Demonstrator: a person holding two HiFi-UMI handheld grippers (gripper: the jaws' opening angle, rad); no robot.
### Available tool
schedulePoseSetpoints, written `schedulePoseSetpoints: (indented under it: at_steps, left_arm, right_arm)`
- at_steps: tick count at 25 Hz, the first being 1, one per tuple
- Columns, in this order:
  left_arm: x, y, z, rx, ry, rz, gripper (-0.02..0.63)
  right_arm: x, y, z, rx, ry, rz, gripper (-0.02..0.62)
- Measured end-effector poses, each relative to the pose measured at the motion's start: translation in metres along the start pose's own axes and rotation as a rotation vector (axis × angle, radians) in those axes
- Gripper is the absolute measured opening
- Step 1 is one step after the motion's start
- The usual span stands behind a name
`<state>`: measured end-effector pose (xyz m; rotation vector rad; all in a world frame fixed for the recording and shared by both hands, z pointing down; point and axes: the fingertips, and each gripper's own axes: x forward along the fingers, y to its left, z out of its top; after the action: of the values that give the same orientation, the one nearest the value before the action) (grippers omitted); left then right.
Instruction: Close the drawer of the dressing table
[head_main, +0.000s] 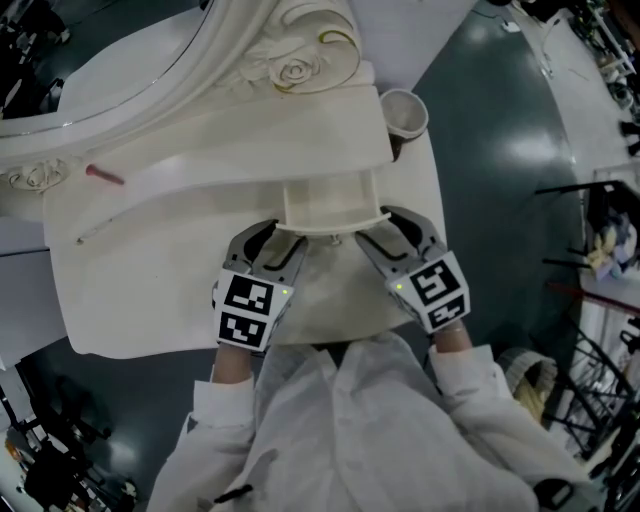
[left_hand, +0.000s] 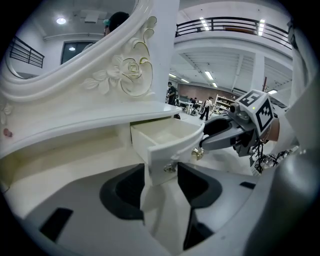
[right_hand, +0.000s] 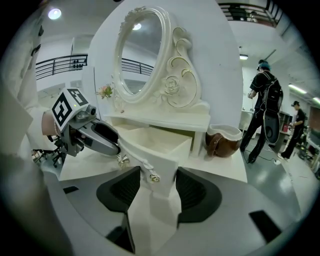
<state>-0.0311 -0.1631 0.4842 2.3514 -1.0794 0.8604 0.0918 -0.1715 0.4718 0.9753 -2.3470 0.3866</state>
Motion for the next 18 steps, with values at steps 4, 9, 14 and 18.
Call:
schedulePoseSetpoints:
  at_steps: [4, 9, 14, 18]
  left_arm:
    - [0.0003, -0.0034, 0.0035, 0.008, -0.015, -0.015, 0.207]
    - [0.0022, -0.0028, 0.0049, 0.043, -0.022, -0.014, 0.201]
    - [0.0019, -0.0007, 0.0061, 0.055, -0.024, -0.019, 0.199]
    - [0.0008, -0.0005, 0.0078, 0.096, -0.033, -0.008, 0.193]
  right_arm:
    - [-0.0006, -0.0002, -0.0007, -0.005, 0.001, -0.002, 0.209]
    - [0.0006, -0.0005, -0.0012, -0.013, -0.007, -0.017, 0.209]
    - [0.0006, 0.0004, 0.0005, -0.028, -0.014, -0.017, 0.209]
    - [-0.0015, 0.0012, 0.0010, -0.052, -0.013, -0.018, 0.209]
